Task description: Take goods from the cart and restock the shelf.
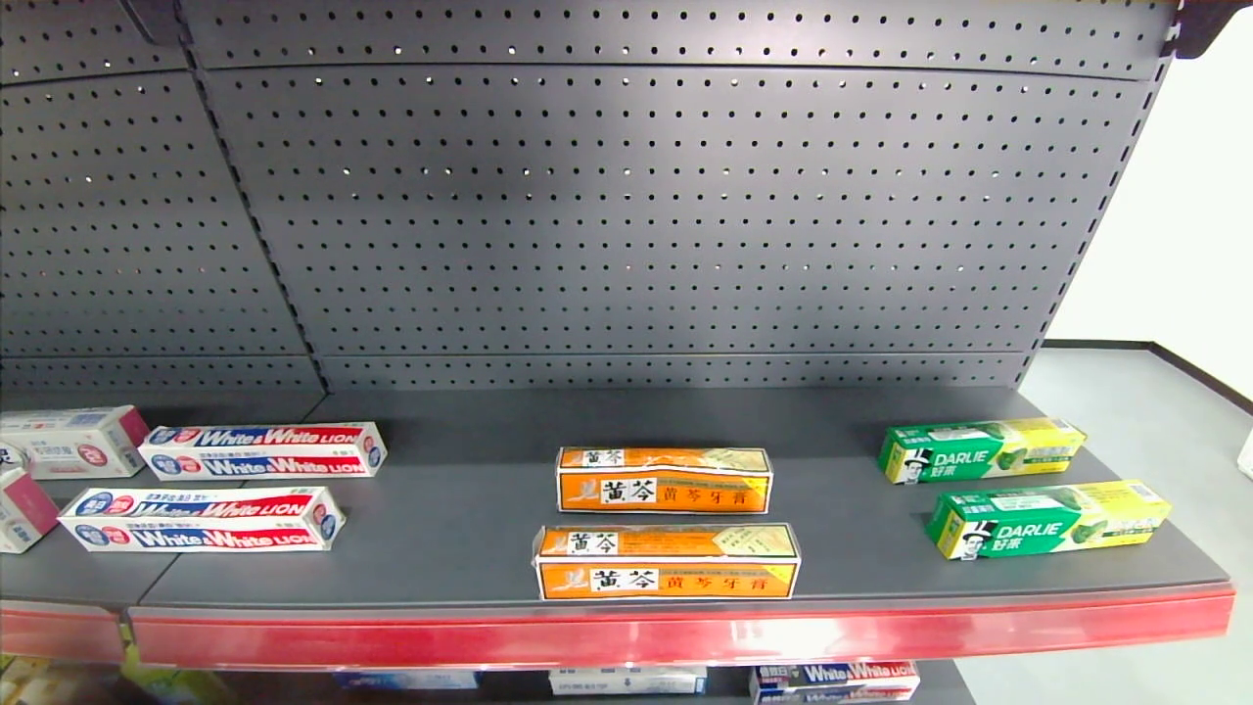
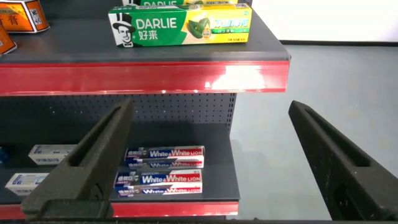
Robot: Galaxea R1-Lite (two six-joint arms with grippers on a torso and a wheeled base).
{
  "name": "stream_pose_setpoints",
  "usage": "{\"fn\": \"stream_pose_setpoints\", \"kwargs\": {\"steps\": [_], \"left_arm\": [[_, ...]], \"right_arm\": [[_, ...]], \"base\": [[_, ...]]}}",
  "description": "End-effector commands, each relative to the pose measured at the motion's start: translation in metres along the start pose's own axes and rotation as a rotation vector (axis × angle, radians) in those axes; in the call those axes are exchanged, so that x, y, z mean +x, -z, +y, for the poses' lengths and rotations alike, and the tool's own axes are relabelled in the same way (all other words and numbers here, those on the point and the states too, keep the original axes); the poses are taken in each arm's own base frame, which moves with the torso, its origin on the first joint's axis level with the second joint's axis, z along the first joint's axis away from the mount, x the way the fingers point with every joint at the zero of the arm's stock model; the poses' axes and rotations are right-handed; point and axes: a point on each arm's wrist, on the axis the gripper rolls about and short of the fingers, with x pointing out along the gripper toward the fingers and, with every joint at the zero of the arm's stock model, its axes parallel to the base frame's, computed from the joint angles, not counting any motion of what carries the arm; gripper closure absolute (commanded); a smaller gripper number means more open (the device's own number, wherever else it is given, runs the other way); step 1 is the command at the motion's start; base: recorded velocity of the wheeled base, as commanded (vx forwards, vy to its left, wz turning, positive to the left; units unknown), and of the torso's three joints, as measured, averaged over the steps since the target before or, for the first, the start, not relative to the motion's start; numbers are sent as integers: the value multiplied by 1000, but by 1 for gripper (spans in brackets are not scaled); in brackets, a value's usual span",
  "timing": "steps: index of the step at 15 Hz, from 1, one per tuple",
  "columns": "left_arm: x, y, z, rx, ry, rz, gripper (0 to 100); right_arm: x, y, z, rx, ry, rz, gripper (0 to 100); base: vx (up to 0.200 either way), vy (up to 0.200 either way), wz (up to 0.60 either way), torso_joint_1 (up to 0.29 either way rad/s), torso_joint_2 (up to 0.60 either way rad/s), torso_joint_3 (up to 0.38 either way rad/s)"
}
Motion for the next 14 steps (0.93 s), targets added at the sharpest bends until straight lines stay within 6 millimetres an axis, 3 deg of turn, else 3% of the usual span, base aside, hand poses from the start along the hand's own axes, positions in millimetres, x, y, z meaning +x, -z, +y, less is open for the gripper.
{"fn": "stream_pose_setpoints", "kwargs": {"steps": [1,10,12,14], "left_arm": [[0,0,0,-1,0,-1,0],[0,0,0,-1,0,-1,0],[0,0,0,1,1,-1,0],[0,0,0,3,1,-1,0]], "right_arm": [[0,0,0,0,-1,1,0],[0,0,0,0,1,1,0],[0,0,0,0,-1,1,0],[0,0,0,0,1,1,0]], "base": [[0,0,0,0,0,0],[0,0,0,0,0,0],[-200,0,0,5,0,2],[0,0,0,0,0,0]]}}
